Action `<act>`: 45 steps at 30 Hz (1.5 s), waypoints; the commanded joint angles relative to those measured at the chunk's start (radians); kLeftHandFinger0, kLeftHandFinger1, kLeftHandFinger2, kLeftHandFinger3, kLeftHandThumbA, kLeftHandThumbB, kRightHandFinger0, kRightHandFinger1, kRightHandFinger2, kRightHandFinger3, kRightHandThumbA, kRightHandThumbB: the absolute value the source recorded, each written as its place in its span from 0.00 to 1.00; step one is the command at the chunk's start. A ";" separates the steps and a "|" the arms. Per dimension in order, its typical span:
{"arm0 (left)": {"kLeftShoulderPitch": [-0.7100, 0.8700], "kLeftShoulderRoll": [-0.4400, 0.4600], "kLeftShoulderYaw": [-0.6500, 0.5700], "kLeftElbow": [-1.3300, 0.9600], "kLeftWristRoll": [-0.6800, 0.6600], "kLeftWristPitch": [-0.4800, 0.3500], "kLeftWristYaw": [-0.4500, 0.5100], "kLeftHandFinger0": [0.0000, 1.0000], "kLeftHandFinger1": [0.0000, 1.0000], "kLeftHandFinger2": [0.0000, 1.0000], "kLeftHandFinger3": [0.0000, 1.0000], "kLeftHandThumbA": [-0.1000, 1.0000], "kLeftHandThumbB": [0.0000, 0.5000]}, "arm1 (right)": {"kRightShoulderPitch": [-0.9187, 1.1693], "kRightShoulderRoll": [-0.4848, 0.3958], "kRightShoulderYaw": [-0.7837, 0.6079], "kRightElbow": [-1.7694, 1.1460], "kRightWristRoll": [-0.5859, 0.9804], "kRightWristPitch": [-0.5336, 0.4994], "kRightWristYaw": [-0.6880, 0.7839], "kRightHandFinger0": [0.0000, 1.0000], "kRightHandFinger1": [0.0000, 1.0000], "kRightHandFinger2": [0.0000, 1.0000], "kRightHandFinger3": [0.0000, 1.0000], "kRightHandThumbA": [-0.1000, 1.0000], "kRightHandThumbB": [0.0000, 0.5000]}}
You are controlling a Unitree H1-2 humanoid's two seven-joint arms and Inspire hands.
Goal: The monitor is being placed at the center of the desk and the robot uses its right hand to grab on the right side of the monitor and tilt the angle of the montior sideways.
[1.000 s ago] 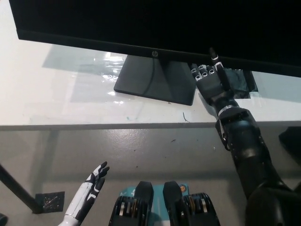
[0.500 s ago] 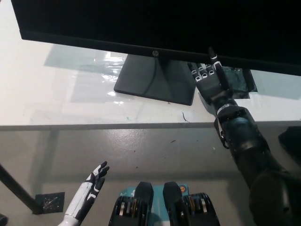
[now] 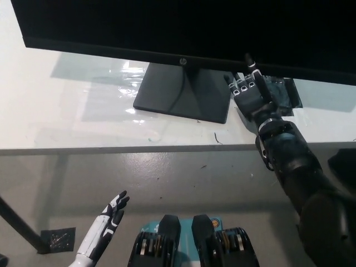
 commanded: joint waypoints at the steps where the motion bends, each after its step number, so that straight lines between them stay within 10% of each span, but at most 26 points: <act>1: -0.013 0.006 0.006 -0.028 0.001 -0.040 0.017 1.00 1.00 1.00 1.00 1.00 0.56 | -0.075 -0.030 -0.021 0.017 -0.031 -0.026 -0.154 1.00 1.00 1.00 1.00 1.00 0.73; 45: -0.032 0.000 0.004 -0.026 -0.003 -0.040 0.012 1.00 1.00 1.00 1.00 1.00 0.56 | -0.113 -0.089 -0.047 0.019 -0.118 -0.004 -0.166 1.00 1.00 1.00 1.00 1.00 0.70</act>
